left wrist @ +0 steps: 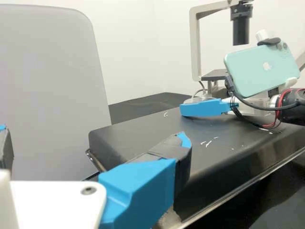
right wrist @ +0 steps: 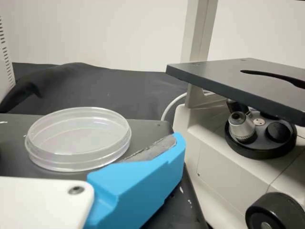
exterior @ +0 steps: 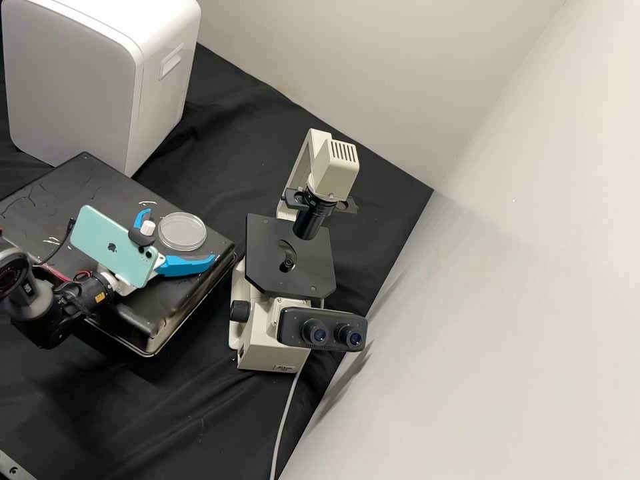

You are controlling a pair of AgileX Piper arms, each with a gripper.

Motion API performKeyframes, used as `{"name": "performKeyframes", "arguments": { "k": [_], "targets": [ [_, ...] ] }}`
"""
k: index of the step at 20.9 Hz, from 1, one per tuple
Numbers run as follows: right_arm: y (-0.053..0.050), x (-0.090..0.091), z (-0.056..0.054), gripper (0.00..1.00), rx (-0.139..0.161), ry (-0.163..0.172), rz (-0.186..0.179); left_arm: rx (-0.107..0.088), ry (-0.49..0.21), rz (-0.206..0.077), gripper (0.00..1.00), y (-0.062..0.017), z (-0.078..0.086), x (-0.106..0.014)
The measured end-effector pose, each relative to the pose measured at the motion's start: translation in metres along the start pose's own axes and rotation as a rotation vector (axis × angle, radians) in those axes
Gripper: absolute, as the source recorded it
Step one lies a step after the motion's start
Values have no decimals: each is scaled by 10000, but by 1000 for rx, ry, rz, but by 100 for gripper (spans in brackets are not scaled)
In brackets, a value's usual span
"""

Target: Place the petri dish on the microscope

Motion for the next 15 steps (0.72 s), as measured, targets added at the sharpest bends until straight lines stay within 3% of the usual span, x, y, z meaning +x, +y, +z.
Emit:
{"name": "performKeyframes", "arguments": {
  "k": [3, 15],
  "targets": [
    [-6, 46, 2, 100, 1, 3, 5, 8, 12, -5, 100, -13, -11, 12],
    [-34, 167, 39, 100, 3, -12, 19, 7, 27, -3, 100, -9, -32, 19]
  ]
}}
